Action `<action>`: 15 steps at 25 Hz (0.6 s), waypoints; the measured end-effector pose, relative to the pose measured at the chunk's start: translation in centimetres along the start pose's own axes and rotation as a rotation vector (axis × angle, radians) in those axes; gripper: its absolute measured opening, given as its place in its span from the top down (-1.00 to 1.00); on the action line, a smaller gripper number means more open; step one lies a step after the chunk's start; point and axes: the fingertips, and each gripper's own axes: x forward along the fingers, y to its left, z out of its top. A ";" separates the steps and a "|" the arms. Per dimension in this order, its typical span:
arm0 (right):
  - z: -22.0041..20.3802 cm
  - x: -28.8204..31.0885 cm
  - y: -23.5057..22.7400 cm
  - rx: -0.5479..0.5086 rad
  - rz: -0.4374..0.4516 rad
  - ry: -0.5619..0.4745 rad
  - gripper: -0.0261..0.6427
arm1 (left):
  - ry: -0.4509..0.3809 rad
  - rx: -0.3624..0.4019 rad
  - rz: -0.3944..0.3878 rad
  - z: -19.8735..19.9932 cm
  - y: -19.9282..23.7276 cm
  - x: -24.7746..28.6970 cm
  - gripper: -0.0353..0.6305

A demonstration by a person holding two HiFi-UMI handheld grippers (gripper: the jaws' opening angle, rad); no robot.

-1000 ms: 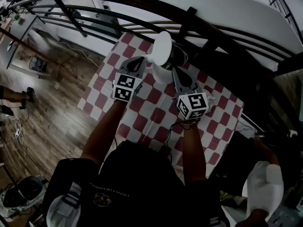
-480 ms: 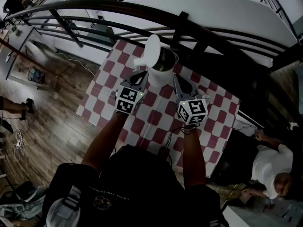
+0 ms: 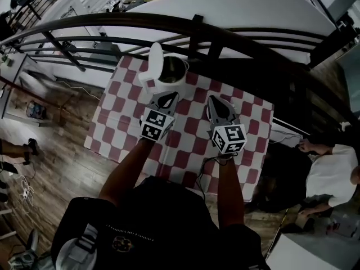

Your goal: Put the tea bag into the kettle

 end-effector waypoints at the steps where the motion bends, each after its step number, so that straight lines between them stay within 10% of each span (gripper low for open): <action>1: -0.1 -0.7 -0.6 0.003 -0.015 0.000 0.89 | 0.000 0.005 -0.013 0.2 -0.7 0.4 0.90; 15: -3.1 -9.9 -6.8 0.062 -0.226 0.029 0.89 | 0.010 0.059 -0.187 0.4 -9.6 4.7 0.90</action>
